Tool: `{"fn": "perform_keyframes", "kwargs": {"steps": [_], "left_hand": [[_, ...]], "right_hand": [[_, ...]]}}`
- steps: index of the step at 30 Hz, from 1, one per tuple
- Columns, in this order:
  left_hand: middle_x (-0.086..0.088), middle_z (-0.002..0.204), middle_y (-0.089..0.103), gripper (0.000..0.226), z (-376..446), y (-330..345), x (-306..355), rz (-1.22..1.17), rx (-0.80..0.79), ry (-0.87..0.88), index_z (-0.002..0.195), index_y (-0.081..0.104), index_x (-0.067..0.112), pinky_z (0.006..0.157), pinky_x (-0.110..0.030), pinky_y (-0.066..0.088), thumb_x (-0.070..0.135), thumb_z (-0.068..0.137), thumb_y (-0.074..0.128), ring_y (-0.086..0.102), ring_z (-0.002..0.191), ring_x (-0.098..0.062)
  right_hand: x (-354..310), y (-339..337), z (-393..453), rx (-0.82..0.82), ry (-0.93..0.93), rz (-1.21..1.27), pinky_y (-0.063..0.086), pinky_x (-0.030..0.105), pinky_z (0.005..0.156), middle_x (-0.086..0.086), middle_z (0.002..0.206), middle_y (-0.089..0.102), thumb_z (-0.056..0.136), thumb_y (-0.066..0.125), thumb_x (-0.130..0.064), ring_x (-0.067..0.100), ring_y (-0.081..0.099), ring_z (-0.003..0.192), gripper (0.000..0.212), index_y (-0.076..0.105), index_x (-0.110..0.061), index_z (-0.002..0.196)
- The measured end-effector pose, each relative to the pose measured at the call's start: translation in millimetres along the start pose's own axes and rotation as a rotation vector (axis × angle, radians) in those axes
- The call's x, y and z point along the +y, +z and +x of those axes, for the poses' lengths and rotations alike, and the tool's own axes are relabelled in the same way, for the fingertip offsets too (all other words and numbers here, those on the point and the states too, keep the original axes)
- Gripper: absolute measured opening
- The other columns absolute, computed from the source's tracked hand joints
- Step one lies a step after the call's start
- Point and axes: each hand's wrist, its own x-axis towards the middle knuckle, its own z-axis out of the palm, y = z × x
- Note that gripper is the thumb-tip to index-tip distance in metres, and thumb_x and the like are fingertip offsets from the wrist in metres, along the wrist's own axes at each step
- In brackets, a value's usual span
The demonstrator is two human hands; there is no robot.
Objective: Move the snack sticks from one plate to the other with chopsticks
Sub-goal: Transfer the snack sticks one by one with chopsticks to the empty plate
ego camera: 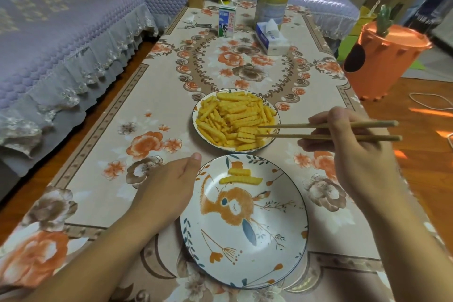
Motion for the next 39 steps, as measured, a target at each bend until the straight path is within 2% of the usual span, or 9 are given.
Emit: {"fn": "perform_keyframes", "kwargs": {"steps": [8, 11, 18, 21, 24, 27, 31, 35, 39], "left_hand": [[0.004, 0.082, 0.071, 0.071, -0.3, -0.4, 0.1, 0.006, 0.010, 0.008, 0.090, 0.068, 0.022, 0.083, -0.040, 0.053, 0.067, 0.100, 0.015, 0.065, 0.083, -0.012], [0.003, 0.082, 0.070, 0.071, -0.7, -0.4, 0.0, 0.004, 0.011, 0.013, 0.089, 0.068, 0.022, 0.083, -0.042, 0.053, 0.067, 0.100, 0.015, 0.065, 0.082, -0.013], [0.002, 0.081, 0.070, 0.071, 0.1, -0.3, -0.2, 0.008, 0.020, 0.030, 0.090, 0.069, 0.020, 0.082, -0.041, 0.054, 0.065, 0.100, 0.015, 0.065, 0.081, -0.014], [-0.001, 0.083, 0.071, 0.075, 2.1, 0.4, -3.9, 0.009, 0.029, 0.047, 0.094, 0.069, 0.017, 0.082, -0.044, 0.054, 0.067, 0.100, 0.013, 0.066, 0.082, -0.016], [0.001, 0.083, 0.071, 0.073, 2.6, 0.5, -4.0, 0.006, 0.030, 0.044, 0.093, 0.069, 0.019, 0.083, -0.042, 0.054, 0.067, 0.100, 0.015, 0.066, 0.083, -0.015], [0.003, 0.083, 0.071, 0.073, 2.1, 0.7, -3.3, 0.006, 0.025, 0.045, 0.092, 0.070, 0.020, 0.084, -0.043, 0.054, 0.067, 0.100, 0.015, 0.066, 0.083, -0.014], [0.000, 0.083, 0.071, 0.086, 3.3, 0.7, -7.6, -0.025, 0.023, 0.054, 0.093, 0.069, 0.018, 0.083, -0.046, 0.054, 0.078, 0.088, 0.008, 0.066, 0.082, -0.017], [0.001, 0.081, 0.071, 0.087, 3.1, 0.6, -8.9, -0.037, 0.017, 0.061, 0.091, 0.069, 0.018, 0.082, -0.045, 0.055, 0.080, 0.086, 0.007, 0.066, 0.081, -0.017], [0.002, 0.080, 0.071, 0.084, 3.8, 1.0, -8.8, -0.034, 0.019, 0.055, 0.090, 0.068, 0.019, 0.082, -0.044, 0.054, 0.078, 0.088, 0.008, 0.066, 0.080, -0.014]], "right_hand": [[-0.1, -5.2, 4.2, -0.038, 0.067, 0.002, 0.063, 0.029, 0.068, 0.022, 0.085, 0.072, 0.108, 0.043, -0.026, 0.026, 0.076, 0.071, 0.038, 0.070, 0.000, 0.099], [-1.3, -11.3, 6.0, -0.049, 0.074, -0.010, 0.064, 0.031, 0.069, 0.019, 0.082, 0.074, 0.106, 0.043, -0.032, 0.026, 0.077, 0.073, 0.041, 0.071, -0.002, 0.100], [-5.1, -9.5, 2.7, 0.004, 0.034, 0.112, 0.065, 0.038, 0.069, 0.014, 0.076, 0.074, 0.100, 0.043, -0.042, 0.031, 0.076, 0.070, 0.045, 0.070, -0.007, 0.091], [-21.7, -15.2, 1.1, -0.057, 0.099, 0.194, 0.065, 0.043, 0.064, 0.016, 0.070, 0.071, 0.096, 0.046, -0.044, 0.039, 0.074, 0.063, 0.048, 0.071, -0.006, 0.082], [-33.9, -15.8, -4.2, -0.202, 0.185, 0.098, 0.064, 0.048, 0.057, 0.025, 0.067, 0.068, 0.094, 0.048, -0.045, 0.042, 0.071, 0.058, 0.051, 0.070, -0.002, 0.077], [-36.9, -10.8, -9.9, -0.279, 0.194, -0.090, 0.062, 0.047, 0.056, 0.021, 0.066, 0.070, 0.094, 0.047, -0.043, 0.035, 0.072, 0.056, 0.052, 0.070, 0.002, 0.082], [-42.0, -10.2, -11.5, -0.245, 0.111, -0.187, 0.062, 0.042, 0.057, 0.016, 0.066, 0.072, 0.097, 0.053, -0.035, 0.028, 0.072, 0.053, 0.040, 0.071, -0.001, 0.084], [-43.5, -12.2, -12.6, -0.191, 0.089, -0.104, 0.061, 0.046, 0.052, 0.021, 0.064, 0.069, 0.089, 0.053, -0.044, 0.033, 0.071, 0.052, 0.048, 0.070, 0.001, 0.081], [-36.6, -3.9, -15.9, -0.258, 0.135, -0.106, 0.062, 0.046, 0.056, 0.022, 0.065, 0.070, 0.091, 0.051, -0.043, 0.033, 0.072, 0.055, 0.050, 0.070, 0.002, 0.081]]}}
